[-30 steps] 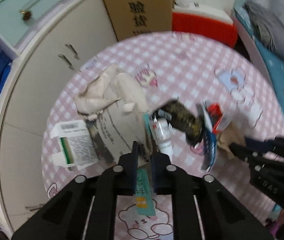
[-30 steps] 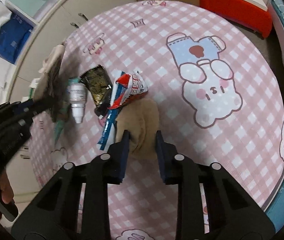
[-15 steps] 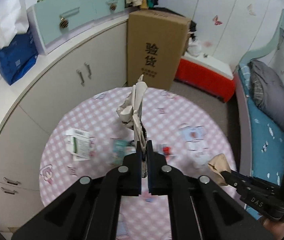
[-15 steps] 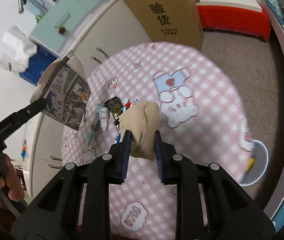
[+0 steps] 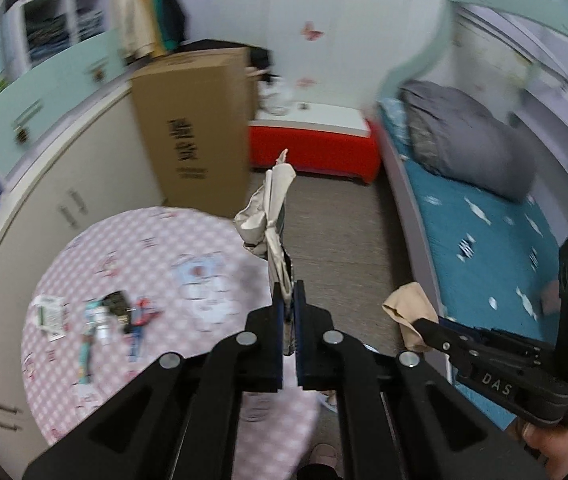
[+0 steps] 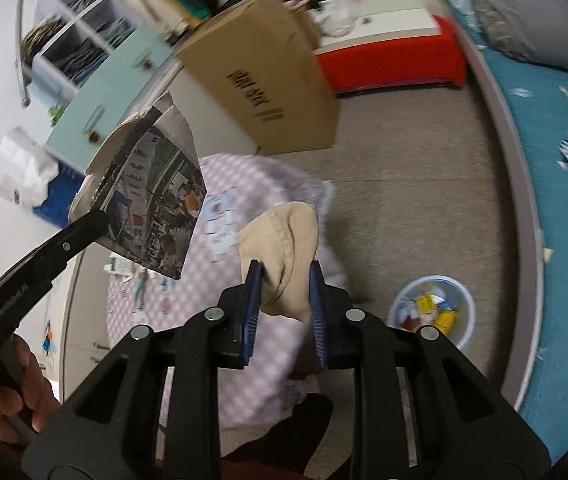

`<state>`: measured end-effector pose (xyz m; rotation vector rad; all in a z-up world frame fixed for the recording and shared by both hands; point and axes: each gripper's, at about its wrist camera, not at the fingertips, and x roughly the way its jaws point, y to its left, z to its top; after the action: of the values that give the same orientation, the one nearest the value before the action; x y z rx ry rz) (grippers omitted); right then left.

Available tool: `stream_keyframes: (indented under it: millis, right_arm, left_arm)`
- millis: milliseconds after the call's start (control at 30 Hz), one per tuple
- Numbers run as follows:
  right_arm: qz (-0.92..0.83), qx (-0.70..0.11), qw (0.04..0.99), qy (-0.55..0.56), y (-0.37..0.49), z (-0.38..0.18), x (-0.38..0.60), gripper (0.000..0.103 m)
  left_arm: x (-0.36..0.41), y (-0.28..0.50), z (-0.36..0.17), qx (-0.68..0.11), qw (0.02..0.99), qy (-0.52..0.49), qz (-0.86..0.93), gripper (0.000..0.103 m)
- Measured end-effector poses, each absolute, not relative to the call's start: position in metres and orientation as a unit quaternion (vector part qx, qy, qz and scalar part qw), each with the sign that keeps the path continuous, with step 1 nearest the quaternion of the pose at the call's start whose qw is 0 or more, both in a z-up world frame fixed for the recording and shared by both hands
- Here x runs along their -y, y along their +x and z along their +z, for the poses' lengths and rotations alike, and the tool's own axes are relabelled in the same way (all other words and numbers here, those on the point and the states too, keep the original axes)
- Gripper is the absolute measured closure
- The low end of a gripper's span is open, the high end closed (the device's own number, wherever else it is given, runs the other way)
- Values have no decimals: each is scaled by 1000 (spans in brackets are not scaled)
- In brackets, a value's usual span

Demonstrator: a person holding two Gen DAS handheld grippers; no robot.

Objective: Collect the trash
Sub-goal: 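Carry newspaper and beige cloth to the bucket and open both grippers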

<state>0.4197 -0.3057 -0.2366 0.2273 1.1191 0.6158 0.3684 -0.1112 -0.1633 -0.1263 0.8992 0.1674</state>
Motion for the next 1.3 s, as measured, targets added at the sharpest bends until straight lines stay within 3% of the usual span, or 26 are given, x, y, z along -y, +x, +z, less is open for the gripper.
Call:
stream_keyframes:
  millis: [333,433,467,500,1300]
  right_arm:
    - [216,-532,808,136,421,-252,412,80]
    - [214,-539,802,146,423,-262,427,70]
    - [209,-541,801,148,425,-265,429,55]
    - [202,-540,804,146,426,-267,431,49]
    - [163,-517,823,170,422,-258,471,37]
  left_arm:
    - [222,397,-181,-457,889,-19,-1,99]
    - [236,402,-188,-467,884,-13,-13,99]
    - [239,403,-190,-471,882,-12,-15,99]
    - [241,405,-192,-475,880,-11,-18,99]
    - [269,423,-246,-564,820,-51,-84,99]
